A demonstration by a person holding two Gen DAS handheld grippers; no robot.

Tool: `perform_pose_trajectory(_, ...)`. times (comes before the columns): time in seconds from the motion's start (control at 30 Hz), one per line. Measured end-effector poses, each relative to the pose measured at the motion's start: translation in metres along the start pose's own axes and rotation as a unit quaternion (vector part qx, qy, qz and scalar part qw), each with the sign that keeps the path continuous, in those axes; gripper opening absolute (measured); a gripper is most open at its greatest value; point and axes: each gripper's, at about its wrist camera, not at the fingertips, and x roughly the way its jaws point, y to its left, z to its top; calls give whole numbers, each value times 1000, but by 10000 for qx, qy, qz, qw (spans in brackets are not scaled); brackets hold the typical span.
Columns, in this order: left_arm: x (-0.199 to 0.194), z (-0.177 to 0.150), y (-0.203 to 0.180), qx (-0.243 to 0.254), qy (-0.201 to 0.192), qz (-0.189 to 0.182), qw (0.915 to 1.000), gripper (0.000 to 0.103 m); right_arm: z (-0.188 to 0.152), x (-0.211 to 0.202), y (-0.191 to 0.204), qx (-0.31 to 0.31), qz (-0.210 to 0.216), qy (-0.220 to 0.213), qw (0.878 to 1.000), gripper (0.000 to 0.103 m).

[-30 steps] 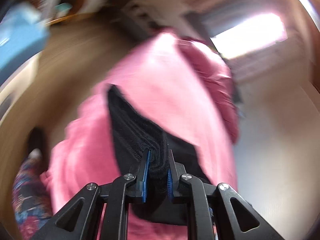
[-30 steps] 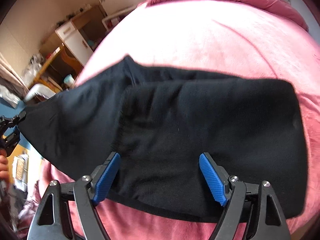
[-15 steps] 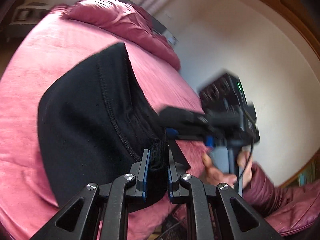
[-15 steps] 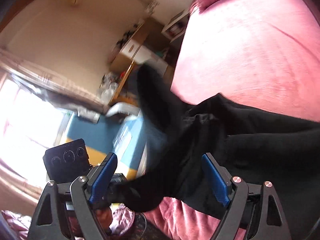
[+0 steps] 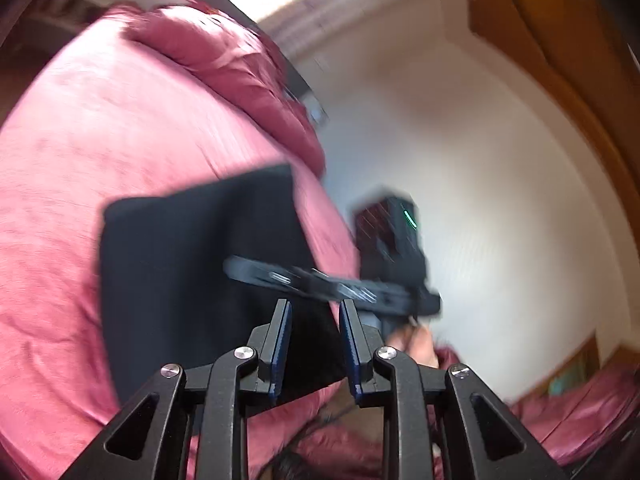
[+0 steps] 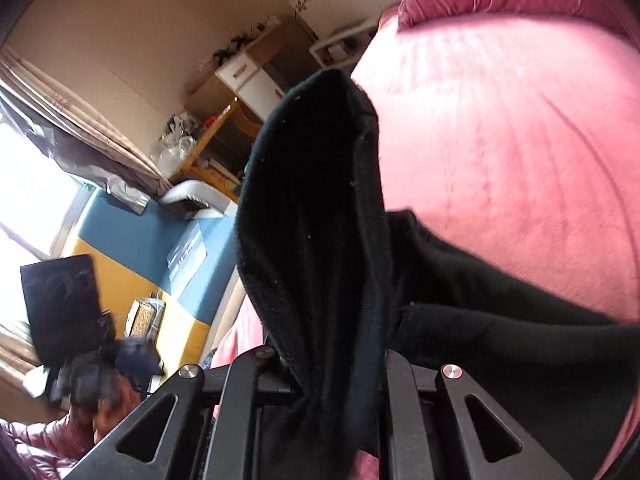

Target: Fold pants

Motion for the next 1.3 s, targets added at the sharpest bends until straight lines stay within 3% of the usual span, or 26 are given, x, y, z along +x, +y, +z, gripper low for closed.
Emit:
perform_pose_trajectory(0.07,-7,5,13,-109,-134,425,9989,25,2,-15,-3,32,-3,-113,9999,14)
perform_pose_trajectory(0.17,8,7,29,-109,11,862,9962,25,0,-38,-15,165,-118,-247,9995,14)
perform_pose_trajectory(0.47,105,-27,43,52,1303,1199,9842,25,-41,-81,-110,1287,-585,-405,9891,14)
perform_pose_trajectory(0.6,143,-46,52,103,1916,1326,9724,24,-58,-76,-153,1680,-775,-260,9824,14)
perform_pose_trajectory(0.7,158,-53,51,190,2098,1393,9676,24,-70,-66,-179,1882,-812,-157,9786,14)
perform_pose_trajectory(0.73,162,-54,50,235,2151,1445,9656,24,-73,-63,-188,2003,-792,-142,9764,20)
perform_pose_trajectory(0.77,164,-55,50,257,2199,1498,9636,24,-77,-63,-194,2094,-795,-157,9745,27)
perform_pose_trajectory(0.83,169,-55,49,284,2250,1547,9616,24,-86,-69,-205,2340,-602,-272,9700,28)
perform_pose_trajectory(0.93,172,-50,48,372,2230,1587,9611,25,-100,-97,-203,2347,-885,-580,9663,36)
perform_pose_trajectory(1.03,173,-50,46,372,2155,1548,9634,25,-107,-125,-191,2230,-1191,-824,9640,37)
perform_pose_trajectory(1.1,164,-52,44,363,2086,1490,9659,25,-115,-141,-185,2162,-1125,-909,9656,37)
perform_pose_trajectory(1.3,142,-50,32,473,1870,1390,9713,25,-134,-132,-151,1718,-1430,-347,9741,37)
